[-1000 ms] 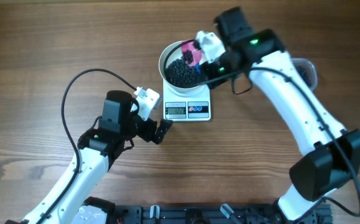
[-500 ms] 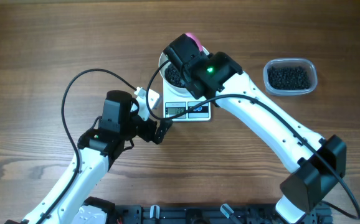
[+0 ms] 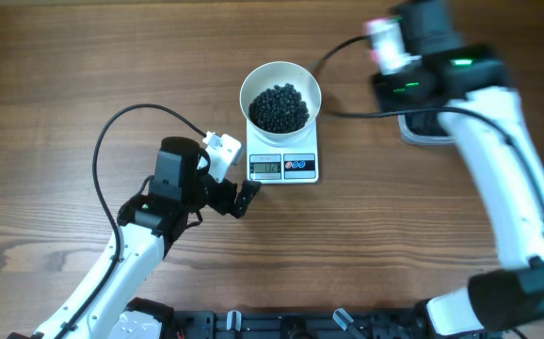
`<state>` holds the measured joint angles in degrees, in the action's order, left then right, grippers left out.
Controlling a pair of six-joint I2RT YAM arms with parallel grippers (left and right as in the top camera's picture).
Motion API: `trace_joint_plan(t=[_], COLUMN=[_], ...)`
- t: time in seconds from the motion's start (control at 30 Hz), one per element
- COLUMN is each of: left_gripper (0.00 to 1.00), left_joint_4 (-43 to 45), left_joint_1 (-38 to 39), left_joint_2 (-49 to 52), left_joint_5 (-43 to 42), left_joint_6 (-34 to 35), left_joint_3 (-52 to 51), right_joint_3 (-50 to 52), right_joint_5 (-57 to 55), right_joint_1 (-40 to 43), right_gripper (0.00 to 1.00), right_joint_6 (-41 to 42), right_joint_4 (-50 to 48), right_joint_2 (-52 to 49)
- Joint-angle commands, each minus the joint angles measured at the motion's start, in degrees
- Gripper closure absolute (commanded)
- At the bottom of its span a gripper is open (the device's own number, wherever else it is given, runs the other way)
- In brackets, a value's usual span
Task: Scoop item into bowl and weigh 150g on scale
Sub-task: 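Carry the scoop over the bowl and pour the beans, then return the scoop to the tub and scoop a small amount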
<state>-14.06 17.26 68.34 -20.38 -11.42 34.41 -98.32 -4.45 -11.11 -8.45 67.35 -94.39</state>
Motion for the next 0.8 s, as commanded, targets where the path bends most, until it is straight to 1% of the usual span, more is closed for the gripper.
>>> trace_joint_plan(t=[0.0,0.07,0.2,0.33,0.4,0.6,0.77], left_gripper=[0.00,0.00,0.00,0.00,0.00,0.00,0.00], left_joint_4=[0.1,0.1,0.1,0.1,0.1,0.1,0.1], left_joint_1=[0.2,0.2,0.2,0.2,0.2,0.2,0.2], left_joint_2=[0.0,0.0,0.0,0.0,0.0,0.0,0.0], left_joint_5=[0.3,0.3,0.3,0.3,0.3,0.3,0.3], left_joint_6=[0.3,0.3,0.3,0.3,0.3,0.3,0.3], left_joint_3=[-0.1,-0.1,-0.1,-0.1,-0.1,-0.1,-0.1], right_joint_3=[-1.2,-0.5,3.2,9.1,10.9,11.0,11.0], right_joint_5=[4.5,4.1,4.1,4.0,3.5,2.8,2.4], right_joint_1=[8.8,14.6,20.6,20.9,21.0,21.0,20.9], right_gripper=[0.96,0.96,0.96,0.96,0.96,0.96,0.96], right_joint_6=[-0.4,1.4,2.6,3.8,4.1,3.9,3.3], right_joint_4=[4.9,7.1,6.8,3.4,1.8,1.3,1.0], right_joint_2=[2.0,1.9,1.1,-2.1,-5.4,-15.3,-18.8])
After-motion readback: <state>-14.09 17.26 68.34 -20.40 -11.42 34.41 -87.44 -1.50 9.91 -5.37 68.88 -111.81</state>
